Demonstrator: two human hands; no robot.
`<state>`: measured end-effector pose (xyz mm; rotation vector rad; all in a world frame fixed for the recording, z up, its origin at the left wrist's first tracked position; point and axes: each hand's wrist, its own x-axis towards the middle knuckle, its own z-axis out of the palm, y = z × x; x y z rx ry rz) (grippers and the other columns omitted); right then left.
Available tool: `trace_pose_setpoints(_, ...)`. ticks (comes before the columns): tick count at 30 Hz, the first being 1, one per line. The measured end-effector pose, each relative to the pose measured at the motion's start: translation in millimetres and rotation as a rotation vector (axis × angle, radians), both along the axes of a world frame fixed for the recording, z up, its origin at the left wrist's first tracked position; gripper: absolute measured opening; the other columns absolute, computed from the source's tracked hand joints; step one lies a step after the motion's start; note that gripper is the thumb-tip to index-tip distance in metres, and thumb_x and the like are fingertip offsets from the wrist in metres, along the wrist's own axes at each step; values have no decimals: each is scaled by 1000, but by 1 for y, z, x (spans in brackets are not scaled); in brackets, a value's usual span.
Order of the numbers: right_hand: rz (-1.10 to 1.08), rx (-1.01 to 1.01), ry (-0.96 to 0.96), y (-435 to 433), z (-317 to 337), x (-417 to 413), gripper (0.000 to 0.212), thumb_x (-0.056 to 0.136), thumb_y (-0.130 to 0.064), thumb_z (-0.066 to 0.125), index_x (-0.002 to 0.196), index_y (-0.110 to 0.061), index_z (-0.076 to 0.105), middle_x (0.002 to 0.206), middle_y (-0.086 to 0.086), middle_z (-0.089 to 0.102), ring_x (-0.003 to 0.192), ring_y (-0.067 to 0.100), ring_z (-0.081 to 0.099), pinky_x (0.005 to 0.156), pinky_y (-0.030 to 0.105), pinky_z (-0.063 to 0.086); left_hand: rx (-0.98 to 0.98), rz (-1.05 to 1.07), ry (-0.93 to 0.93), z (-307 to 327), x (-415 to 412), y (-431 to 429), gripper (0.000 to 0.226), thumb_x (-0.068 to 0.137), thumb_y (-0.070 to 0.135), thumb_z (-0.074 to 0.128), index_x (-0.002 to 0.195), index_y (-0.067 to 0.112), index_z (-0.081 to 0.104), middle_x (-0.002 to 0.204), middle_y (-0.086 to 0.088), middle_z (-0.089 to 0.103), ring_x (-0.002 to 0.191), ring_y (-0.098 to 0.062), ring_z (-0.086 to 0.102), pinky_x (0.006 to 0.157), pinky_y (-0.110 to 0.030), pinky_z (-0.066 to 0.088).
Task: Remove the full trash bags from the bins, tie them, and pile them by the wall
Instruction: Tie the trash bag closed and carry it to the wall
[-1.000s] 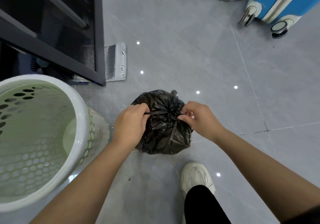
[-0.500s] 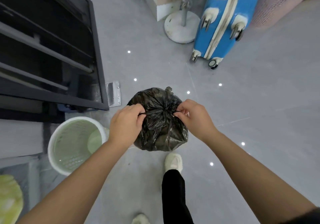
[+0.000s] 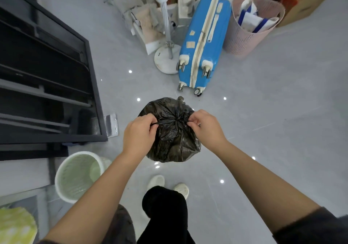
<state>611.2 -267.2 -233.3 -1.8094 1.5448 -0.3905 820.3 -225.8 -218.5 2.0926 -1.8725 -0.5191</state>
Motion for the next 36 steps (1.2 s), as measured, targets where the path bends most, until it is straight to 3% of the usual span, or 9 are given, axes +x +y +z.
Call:
trace_pose_setpoints(7, -99, -13, 27, -76, 35, -98, 8, 89, -18, 61, 91, -13, 67, 88, -1, 57, 83, 16, 54, 78, 31, 45, 14, -55, 27, 21, -99, -90, 3, 88, 20, 58, 86, 19, 60, 80, 5, 64, 74, -18, 57, 65, -32, 45)
trace_pose_setpoints(15, -183, 24, 53, -199, 60, -239, 4, 87, -18, 63, 86, -16, 66, 86, 0, 60, 81, 19, 58, 78, 36, 48, 52, -151, 25, 42, -239, -228, 5, 88, 20, 56, 86, 19, 60, 79, 5, 62, 73, -16, 55, 60, -27, 38)
trace_pose_setpoints(23, -216, -56, 42, -308, 84, -381, 2, 86, -16, 64, 85, -15, 66, 85, 0, 59, 81, 19, 57, 76, 33, 47, -25, -311, 79, 60, -380, -348, 11, 87, 21, 59, 95, 19, 65, 90, 6, 68, 86, -17, 62, 77, -36, 50)
trace_pose_setpoints(28, -237, -116, 39, -373, 82, -481, 3, 85, -16, 65, 87, -15, 67, 85, 0, 59, 80, 17, 55, 74, 28, 42, -44, -299, 103, 59, -485, -414, 10, 87, 21, 61, 96, 18, 65, 93, 3, 68, 87, -19, 61, 78, -33, 48)
trace_pose_setpoints(32, -223, -108, 26, -418, 86, -564, 3, 85, -16, 65, 86, -14, 67, 87, 2, 62, 79, 17, 56, 76, 30, 44, -19, -262, 160, 69, -568, -448, 6, 83, 17, 65, 88, 19, 62, 82, 12, 58, 78, -14, 55, 68, -26, 40)
trace_pose_setpoints(36, -166, -113, 58, -459, 92, -642, 3, 86, -16, 64, 87, -15, 66, 84, -5, 56, 78, 13, 51, 76, 29, 43, 20, -279, 155, 74, -644, -487, 7, 82, 17, 67, 87, 20, 63, 83, 13, 58, 81, -12, 55, 70, -25, 39)
